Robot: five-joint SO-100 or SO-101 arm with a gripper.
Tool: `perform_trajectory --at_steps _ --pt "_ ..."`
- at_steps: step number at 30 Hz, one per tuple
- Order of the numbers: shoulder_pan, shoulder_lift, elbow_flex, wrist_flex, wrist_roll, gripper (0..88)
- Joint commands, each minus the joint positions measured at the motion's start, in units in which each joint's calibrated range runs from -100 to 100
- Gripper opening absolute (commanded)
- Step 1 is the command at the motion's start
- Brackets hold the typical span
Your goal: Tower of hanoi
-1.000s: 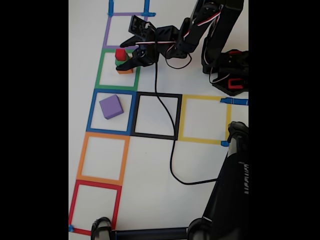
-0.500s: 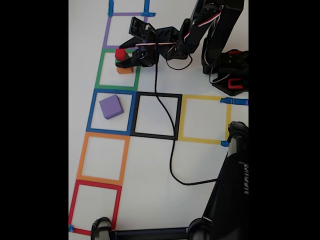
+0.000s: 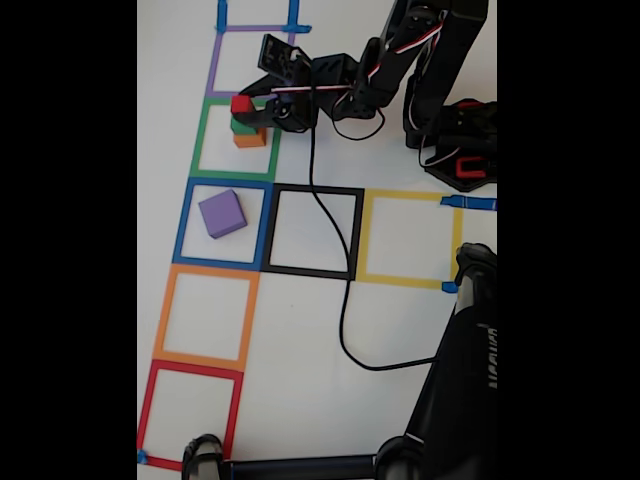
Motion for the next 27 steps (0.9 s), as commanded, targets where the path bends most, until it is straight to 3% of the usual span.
perform_trajectory --at_steps 1,4,8,17,21,27 --pt "-0.97 -4.71 -0.86 1.96 0.36 4.9" --pt "-1.54 -10.2 -2.32 7.87 0.36 4.5" --pt "-2.6 -20.94 -7.32 24.06 0.36 3.9" --pt "-5.09 -43.79 -28.86 73.62 0.36 3.5" --pt "-7.58 -45.65 -44.68 92.73 0.36 3.5" --pt "-12.18 -41.61 -69.59 112.24 0.36 3.4"
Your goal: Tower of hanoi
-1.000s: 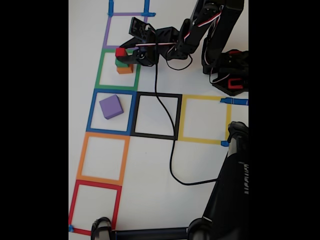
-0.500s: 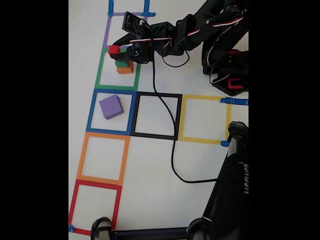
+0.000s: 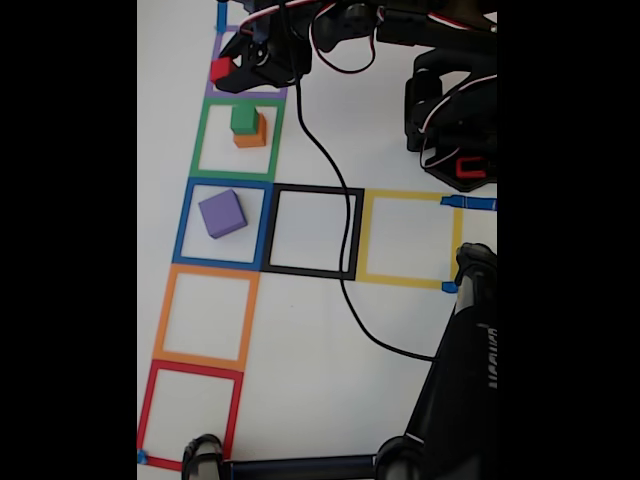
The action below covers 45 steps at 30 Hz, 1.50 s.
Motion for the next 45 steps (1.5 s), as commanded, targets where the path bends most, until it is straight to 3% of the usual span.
perform_trajectory --at_steps 1,10,16,23,30,37,45 --pt "-3.43 2.83 -21.99 14.07 0.0 3.3" --pt "-11.29 11.87 -51.44 30.02 -4.06 3.1" --pt "-14.26 11.06 -46.99 28.81 -2.2 3.0" --pt "-15.41 2.75 -13.99 5.49 0.0 3.1" --pt "-17.33 5.33 15.47 -28.68 0.0 3.1" --pt "-20.59 18.41 27.38 -55.57 0.0 3.2" --pt "-21.74 35.21 30.01 -74.76 0.0 3.4"
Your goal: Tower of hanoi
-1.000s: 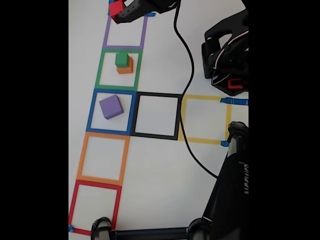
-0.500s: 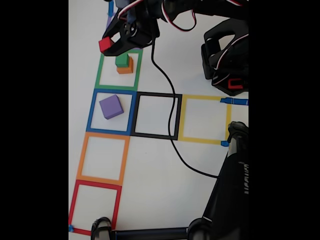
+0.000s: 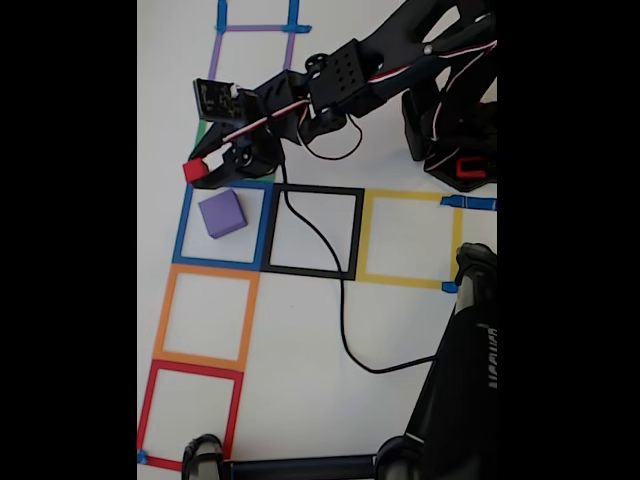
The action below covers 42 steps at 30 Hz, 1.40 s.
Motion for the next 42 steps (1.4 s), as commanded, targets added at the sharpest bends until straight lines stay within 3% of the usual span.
perform_trajectory --at_steps 1,19,42 --pt "-1.31 5.84 0.89 -10.11 0.72 3.5" --pt "-3.81 23.28 3.71 -29.06 0.72 3.6" --pt "-3.52 28.78 3.53 -32.7 0.72 4.9"
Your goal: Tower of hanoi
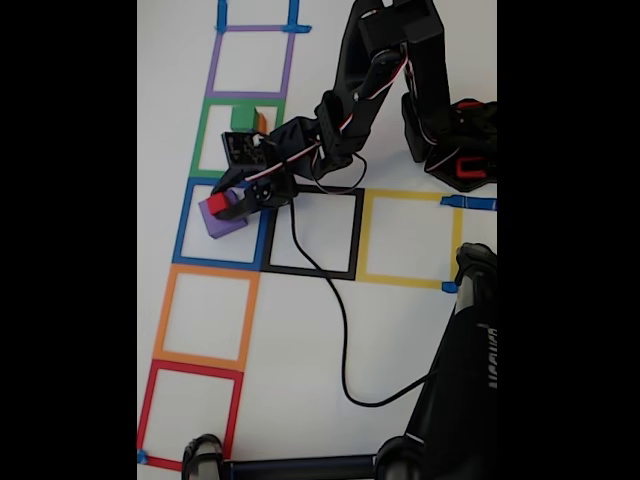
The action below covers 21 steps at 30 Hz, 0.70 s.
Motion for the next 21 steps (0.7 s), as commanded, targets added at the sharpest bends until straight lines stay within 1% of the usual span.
perform_trajectory --at_steps 1,4,10,11,15,21 --pt "-0.36 -0.35 -0.81 -1.26 0.72 5.5" --pt "-0.26 -0.03 -0.9 -1.34 0.72 10.4" --pt "-0.07 0.61 -1.08 -1.51 0.72 12.4" --pt "-0.07 0.61 -1.08 -1.59 0.72 13.6" --pt "0.41 0.86 -1.08 -2.64 0.72 23.8" --pt "0.89 0.21 -1.26 -5.15 0.72 27.5"
